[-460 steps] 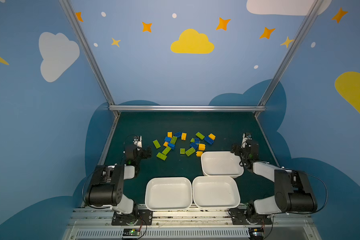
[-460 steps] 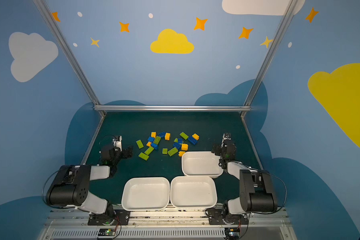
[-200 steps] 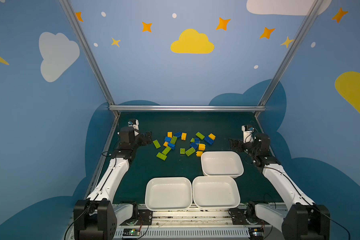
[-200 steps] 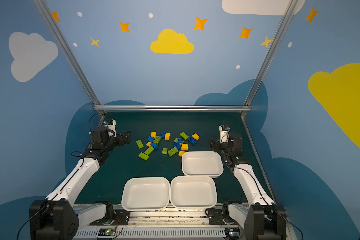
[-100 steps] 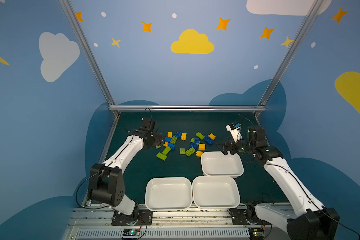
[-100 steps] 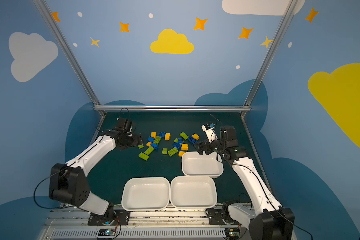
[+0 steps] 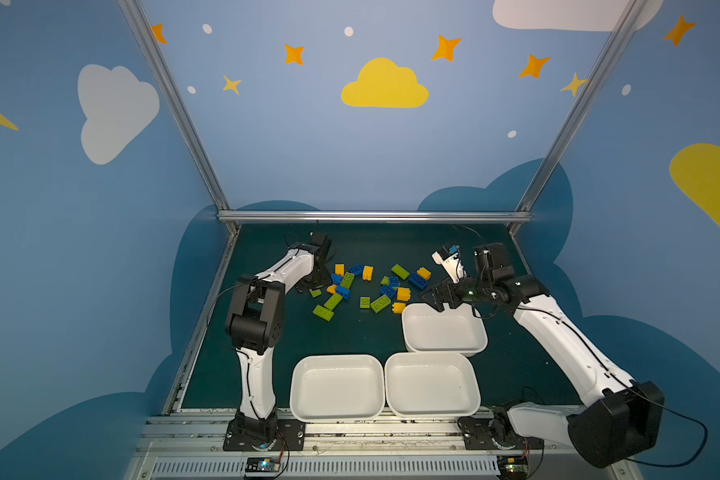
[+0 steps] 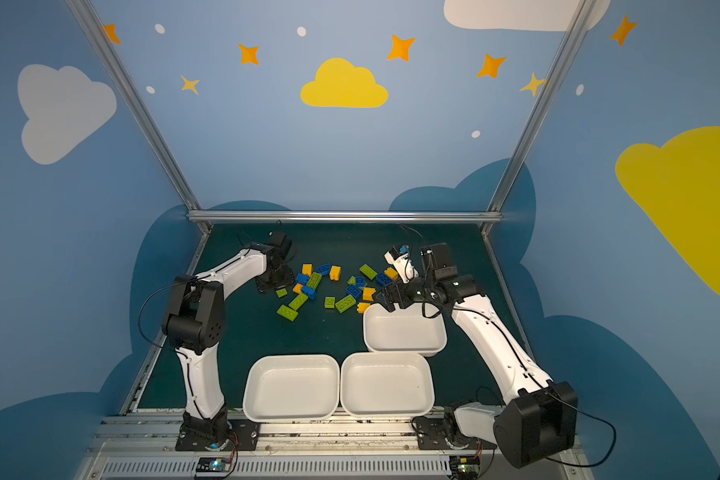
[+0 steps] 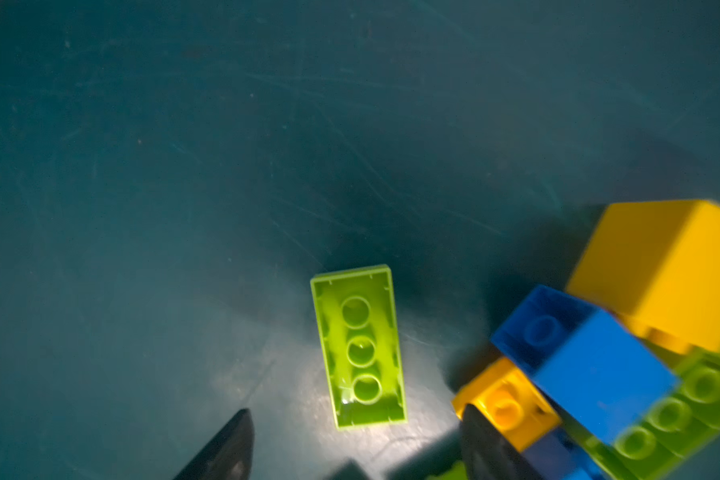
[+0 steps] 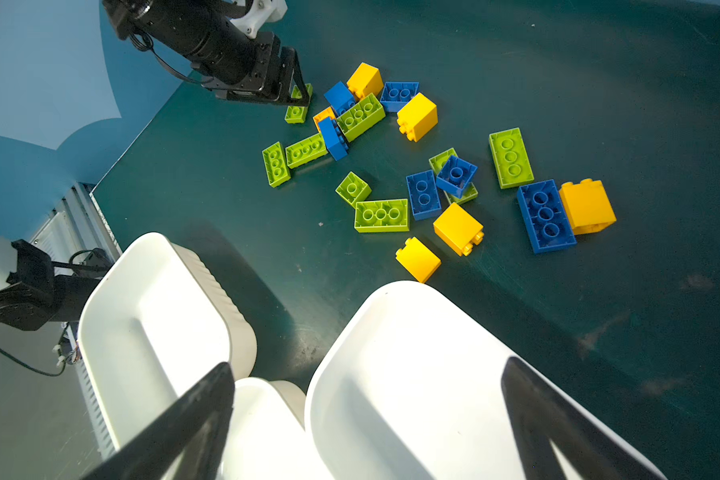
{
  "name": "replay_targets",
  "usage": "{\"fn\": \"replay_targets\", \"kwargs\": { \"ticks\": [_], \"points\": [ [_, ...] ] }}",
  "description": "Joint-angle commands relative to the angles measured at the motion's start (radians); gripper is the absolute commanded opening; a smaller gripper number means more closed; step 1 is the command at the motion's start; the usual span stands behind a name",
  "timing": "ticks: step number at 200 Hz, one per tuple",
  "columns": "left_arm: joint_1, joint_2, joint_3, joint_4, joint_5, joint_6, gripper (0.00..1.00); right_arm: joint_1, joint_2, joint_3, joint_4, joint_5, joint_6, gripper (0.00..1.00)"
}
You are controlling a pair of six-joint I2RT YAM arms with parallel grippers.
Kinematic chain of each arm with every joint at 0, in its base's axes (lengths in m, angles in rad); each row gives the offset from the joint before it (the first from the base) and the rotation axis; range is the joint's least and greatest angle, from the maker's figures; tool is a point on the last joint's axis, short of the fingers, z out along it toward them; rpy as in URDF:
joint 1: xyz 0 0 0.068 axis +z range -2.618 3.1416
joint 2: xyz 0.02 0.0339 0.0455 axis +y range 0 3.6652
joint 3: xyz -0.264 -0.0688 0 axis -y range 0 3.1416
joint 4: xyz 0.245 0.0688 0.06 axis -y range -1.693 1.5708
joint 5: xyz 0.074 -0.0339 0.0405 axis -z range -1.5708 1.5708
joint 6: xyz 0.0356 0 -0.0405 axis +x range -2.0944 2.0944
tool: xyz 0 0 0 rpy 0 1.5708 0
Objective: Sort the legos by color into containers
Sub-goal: 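Reach the left gripper down onto a lime-green 2x4 brick, then close the left gripper on the lime-green brick and lift it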
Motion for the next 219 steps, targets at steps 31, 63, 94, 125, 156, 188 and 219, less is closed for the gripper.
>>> {"fn": "replay_targets", "kwargs": {
  "ticks": [31, 63, 94, 125, 156, 188, 219],
  "points": [
    [0.011, 0.055, 0.021, 0.02, 0.0, -0.018, 0.61, 0.004, 0.004, 0.024, -0.054, 0.026, -0.016, 0.99],
    [0.015, 0.073, 0.029, 0.035, 0.012, -0.008, 0.44, 0.004, 0.004, 0.024, -0.058, 0.032, -0.013, 0.99],
    [0.018, 0.071, 0.009, 0.048, 0.018, -0.003, 0.37, 0.003, 0.007, 0.021, -0.055, 0.043, -0.011, 0.99],
    [0.02, 0.029, 0.004, 0.023, 0.019, 0.023, 0.36, 0.002, 0.017, 0.025, -0.05, 0.04, -0.013, 0.99],
    [0.019, -0.087, 0.011, -0.052, 0.05, 0.067, 0.36, -0.005, 0.024, 0.038, -0.048, 0.032, -0.019, 0.99],
    [-0.002, -0.253, -0.02, -0.179, 0.117, 0.077, 0.36, -0.018, 0.032, 0.05, -0.055, 0.012, -0.039, 0.99],
    [-0.03, -0.395, -0.065, -0.308, 0.299, 0.126, 0.36, -0.033, 0.046, 0.061, -0.074, -0.002, -0.07, 0.99]
  ]
}}
